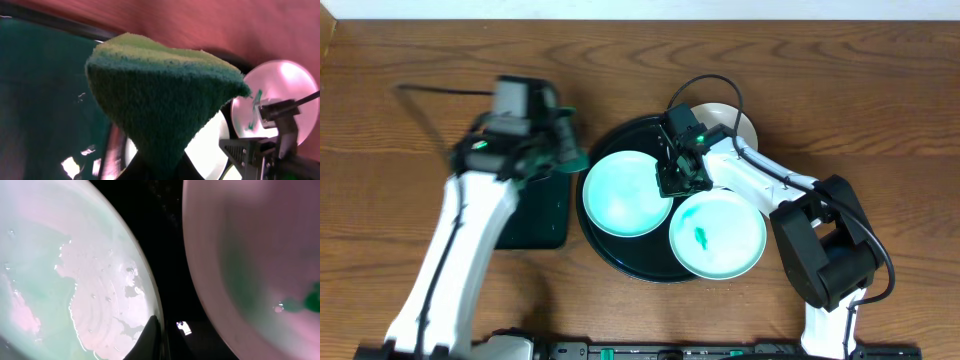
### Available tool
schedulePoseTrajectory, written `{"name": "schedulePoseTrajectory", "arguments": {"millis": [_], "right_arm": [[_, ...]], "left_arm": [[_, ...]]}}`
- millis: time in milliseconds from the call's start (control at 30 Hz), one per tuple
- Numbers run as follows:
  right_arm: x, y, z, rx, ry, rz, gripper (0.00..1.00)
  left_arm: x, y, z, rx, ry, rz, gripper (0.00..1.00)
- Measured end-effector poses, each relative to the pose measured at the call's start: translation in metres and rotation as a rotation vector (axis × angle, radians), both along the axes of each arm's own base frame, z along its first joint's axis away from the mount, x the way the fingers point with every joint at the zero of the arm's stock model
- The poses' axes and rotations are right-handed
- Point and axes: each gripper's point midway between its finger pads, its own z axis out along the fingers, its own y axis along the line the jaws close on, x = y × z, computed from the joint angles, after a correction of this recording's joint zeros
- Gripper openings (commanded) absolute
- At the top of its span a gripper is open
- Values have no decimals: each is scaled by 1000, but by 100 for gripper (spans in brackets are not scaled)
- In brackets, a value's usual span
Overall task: Clean dirty plates on tray and stack at the side
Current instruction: 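Withdraw the left gripper with sponge toward the green tray, then lift the held plate with the right gripper and carry it right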
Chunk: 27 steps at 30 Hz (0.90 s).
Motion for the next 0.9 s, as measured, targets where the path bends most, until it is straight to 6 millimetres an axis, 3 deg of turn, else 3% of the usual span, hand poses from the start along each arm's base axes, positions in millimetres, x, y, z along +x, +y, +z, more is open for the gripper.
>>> {"name": "schedulePoseTrajectory", "arguments": {"millis": [167, 333, 500, 667, 900], "right_arm": [[-3, 3, 2, 13, 8, 39, 1], [-5, 9, 24, -7, -11, 95, 1], [-1, 7, 73, -126, -166, 156, 1], [1, -8, 132, -383, -451, 186, 1], [-6, -11, 187, -663, -755, 188, 1]], "left_arm": [[-21, 40, 5, 7, 47, 108, 7], [-25, 57, 0, 7, 81, 160, 7], [-25, 58, 0, 6, 81, 164, 7], [-25, 58, 0, 6, 82, 164, 7], [-25, 59, 0, 7, 82, 164, 7]]}}
